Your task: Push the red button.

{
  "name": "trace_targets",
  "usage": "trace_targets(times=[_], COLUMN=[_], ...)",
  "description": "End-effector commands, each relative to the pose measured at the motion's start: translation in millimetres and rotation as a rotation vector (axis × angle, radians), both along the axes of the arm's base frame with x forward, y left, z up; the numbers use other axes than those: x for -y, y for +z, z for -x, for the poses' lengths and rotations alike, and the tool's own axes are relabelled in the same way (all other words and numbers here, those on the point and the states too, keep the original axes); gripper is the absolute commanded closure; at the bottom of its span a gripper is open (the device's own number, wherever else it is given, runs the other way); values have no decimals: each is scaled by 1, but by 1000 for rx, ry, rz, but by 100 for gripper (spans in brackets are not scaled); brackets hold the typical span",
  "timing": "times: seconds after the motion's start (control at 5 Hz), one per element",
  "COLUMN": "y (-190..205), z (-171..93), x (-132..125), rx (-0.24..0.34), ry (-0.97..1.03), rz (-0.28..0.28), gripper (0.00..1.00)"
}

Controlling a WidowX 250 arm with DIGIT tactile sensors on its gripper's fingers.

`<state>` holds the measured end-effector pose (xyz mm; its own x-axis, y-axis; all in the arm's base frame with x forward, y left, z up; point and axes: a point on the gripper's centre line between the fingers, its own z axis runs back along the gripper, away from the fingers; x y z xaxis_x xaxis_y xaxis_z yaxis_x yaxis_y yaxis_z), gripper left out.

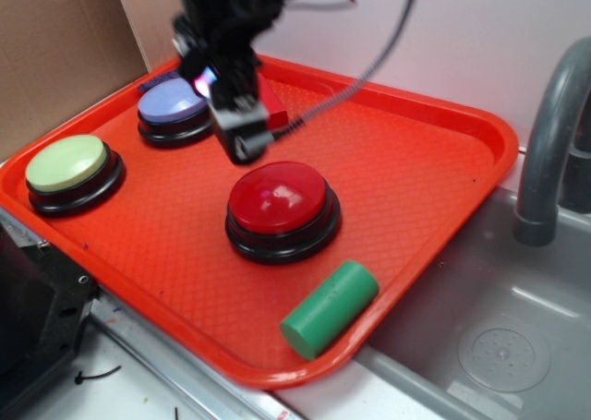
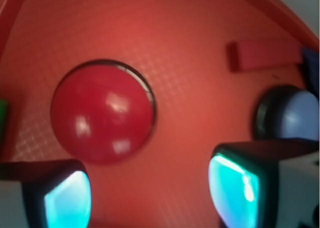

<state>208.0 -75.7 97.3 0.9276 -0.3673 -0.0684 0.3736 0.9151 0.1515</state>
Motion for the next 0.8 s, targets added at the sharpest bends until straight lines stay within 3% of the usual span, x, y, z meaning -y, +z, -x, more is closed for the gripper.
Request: trace_targets(times=[0.0,0.2,0.6], y=[-15,-34,-57], z=[-5,-6,5], x=[26,31,18], rx=[162,133,40], ry=[-57,-74,-29], rz=[59,93,123], gripper=[0,0,0])
